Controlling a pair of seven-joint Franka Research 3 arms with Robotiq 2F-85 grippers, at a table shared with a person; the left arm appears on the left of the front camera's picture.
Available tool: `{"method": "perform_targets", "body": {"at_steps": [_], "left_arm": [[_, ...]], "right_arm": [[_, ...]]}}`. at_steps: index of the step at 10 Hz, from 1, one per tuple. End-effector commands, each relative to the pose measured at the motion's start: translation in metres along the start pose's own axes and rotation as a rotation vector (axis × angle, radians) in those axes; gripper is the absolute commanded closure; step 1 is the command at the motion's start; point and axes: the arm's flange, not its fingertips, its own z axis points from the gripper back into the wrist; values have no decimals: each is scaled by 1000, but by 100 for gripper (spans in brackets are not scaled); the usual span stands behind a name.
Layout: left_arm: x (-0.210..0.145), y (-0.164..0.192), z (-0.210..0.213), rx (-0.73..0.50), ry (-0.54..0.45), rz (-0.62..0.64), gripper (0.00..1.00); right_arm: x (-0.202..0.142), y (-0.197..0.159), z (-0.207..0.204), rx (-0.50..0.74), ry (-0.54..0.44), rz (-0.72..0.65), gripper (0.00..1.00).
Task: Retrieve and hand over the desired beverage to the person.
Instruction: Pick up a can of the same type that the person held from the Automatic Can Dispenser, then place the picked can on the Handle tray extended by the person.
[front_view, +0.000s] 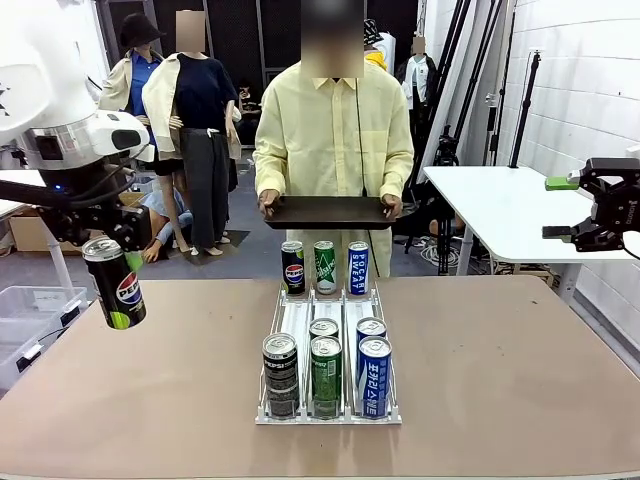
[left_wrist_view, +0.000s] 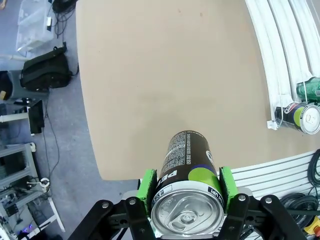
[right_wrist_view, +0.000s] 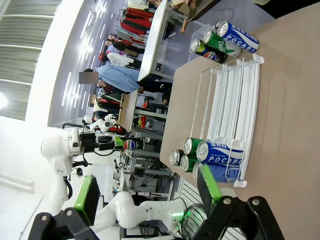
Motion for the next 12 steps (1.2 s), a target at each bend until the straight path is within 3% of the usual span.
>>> {"method": "perform_targets", "body": {"at_steps": [1,12], "left_arm": [[4,-3,3,2,2,-1,100],[4,-3,3,2,2,-1,100]], "right_arm": [[1,2,-1,15,-1,7,0],[1,2,-1,15,-1,7,0]]}}
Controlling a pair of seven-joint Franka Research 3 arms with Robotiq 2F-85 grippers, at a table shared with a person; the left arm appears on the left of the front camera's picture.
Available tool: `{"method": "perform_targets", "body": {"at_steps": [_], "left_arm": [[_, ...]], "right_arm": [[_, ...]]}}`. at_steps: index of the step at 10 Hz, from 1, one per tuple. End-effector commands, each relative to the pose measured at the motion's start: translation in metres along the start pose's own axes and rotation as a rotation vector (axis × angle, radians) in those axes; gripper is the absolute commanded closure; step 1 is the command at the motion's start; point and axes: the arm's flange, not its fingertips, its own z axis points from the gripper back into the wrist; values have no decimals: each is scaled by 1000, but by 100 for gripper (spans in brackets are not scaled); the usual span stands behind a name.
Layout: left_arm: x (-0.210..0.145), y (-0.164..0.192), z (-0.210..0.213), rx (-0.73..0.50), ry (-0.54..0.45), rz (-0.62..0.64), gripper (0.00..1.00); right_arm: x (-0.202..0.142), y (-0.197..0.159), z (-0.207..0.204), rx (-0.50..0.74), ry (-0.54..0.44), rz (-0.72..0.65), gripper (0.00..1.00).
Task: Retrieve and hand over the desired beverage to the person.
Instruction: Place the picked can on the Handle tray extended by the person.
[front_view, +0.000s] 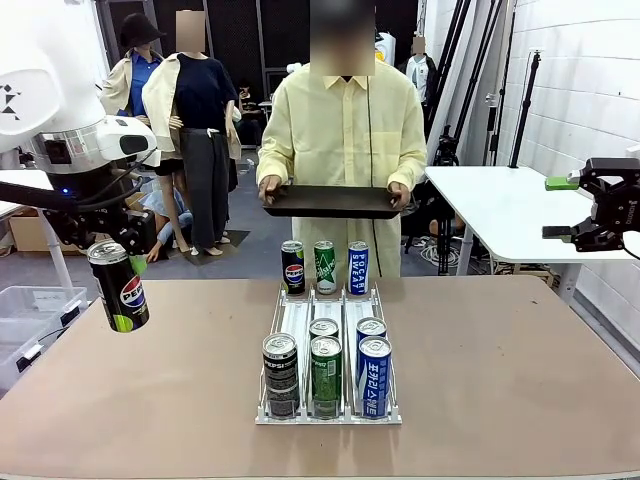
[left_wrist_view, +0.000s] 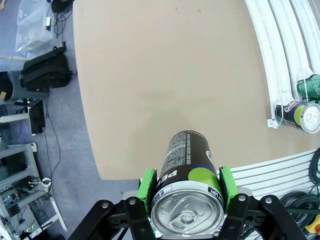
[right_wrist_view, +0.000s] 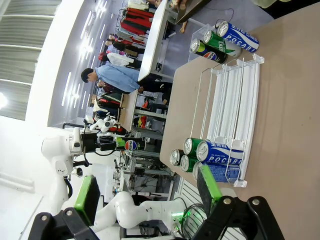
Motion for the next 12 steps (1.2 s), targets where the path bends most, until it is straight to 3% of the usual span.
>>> {"method": "perform_targets", "body": {"at_steps": [1,12], "left_arm": [[2,2,7,-2,-7,8,100],[2,2,7,-2,-7,8,100]], "right_arm": [[1,2,-1,15,-2,7,0],[1,2,-1,15,-2,7,0]]}}
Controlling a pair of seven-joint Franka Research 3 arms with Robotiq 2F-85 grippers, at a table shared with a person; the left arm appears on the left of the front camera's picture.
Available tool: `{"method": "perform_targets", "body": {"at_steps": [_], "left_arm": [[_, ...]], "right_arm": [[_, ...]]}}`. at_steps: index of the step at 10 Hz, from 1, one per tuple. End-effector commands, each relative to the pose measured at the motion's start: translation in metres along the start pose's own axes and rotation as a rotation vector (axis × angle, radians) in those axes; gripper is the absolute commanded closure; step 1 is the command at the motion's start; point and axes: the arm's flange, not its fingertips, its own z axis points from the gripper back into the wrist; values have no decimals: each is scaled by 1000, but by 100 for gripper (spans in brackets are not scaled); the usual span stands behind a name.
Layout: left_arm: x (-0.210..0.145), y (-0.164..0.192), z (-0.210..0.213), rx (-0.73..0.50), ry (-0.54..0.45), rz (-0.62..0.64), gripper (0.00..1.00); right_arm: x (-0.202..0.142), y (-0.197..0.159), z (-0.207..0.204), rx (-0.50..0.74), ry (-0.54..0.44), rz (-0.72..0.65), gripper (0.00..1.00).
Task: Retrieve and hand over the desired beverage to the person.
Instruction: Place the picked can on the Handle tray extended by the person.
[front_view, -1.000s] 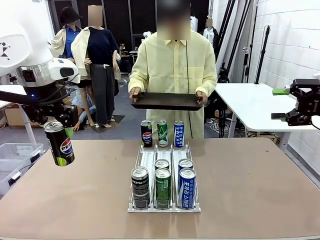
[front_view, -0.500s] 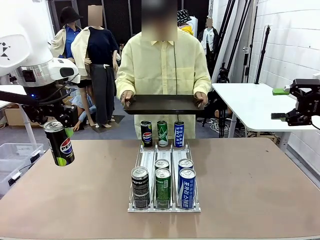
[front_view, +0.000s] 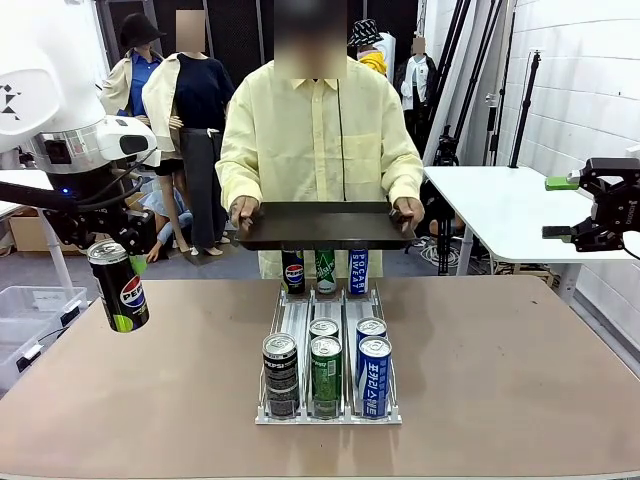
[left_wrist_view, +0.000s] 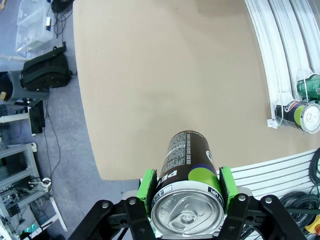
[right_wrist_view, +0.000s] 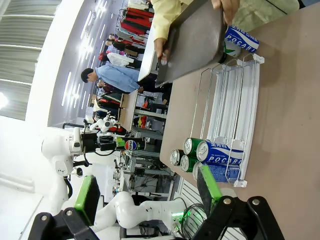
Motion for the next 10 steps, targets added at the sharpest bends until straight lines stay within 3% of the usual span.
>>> {"method": "perform_targets", "body": {"at_steps": [1,10], "left_arm": [[2,2,7,-2,-7,8,100],[2,2,7,-2,-7,8,100]], "right_arm": [[1,2,-1,15,-2,7,0],[1,2,-1,15,-2,7,0]]}}
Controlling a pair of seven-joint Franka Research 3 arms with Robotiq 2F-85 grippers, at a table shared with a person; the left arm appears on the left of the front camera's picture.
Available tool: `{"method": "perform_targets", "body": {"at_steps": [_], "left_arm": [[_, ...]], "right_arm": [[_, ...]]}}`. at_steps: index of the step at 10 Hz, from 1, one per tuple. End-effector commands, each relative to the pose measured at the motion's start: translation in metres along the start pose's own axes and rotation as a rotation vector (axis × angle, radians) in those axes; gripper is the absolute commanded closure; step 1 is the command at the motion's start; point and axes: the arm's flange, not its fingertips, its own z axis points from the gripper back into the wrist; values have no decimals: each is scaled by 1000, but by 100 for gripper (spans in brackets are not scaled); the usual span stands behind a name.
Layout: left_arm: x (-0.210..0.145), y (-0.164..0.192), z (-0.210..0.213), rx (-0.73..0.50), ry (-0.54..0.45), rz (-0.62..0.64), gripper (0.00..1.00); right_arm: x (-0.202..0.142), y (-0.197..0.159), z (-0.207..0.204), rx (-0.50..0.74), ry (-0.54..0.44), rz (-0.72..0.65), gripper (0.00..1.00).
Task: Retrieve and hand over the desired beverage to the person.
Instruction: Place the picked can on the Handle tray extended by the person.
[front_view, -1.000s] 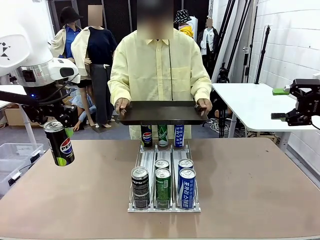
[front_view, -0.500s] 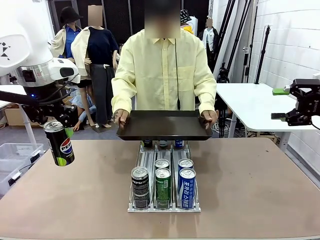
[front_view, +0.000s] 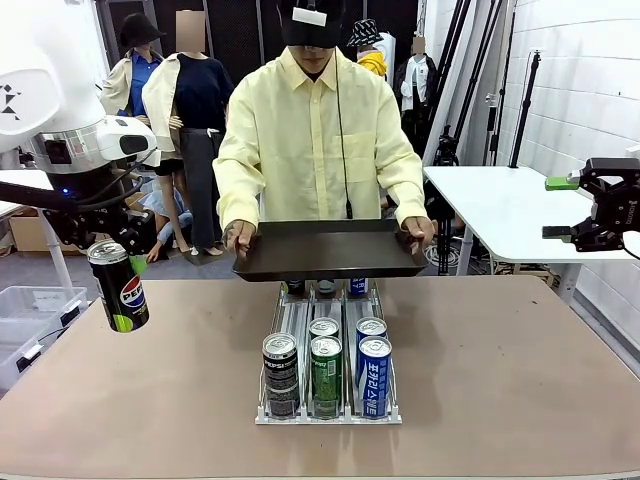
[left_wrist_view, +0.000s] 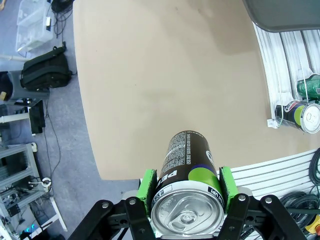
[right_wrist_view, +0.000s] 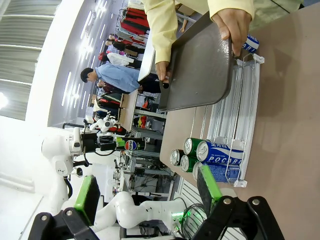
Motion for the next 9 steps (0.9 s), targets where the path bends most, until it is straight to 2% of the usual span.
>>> {"method": "perform_targets", "body": {"at_steps": [1,9], "left_arm": [[2,2,7,-2,-7,8,100],[2,2,7,-2,-7,8,100]], "right_arm": [[1,2,-1,15,-2,7,0],[1,2,-1,15,-2,7,0]]}}
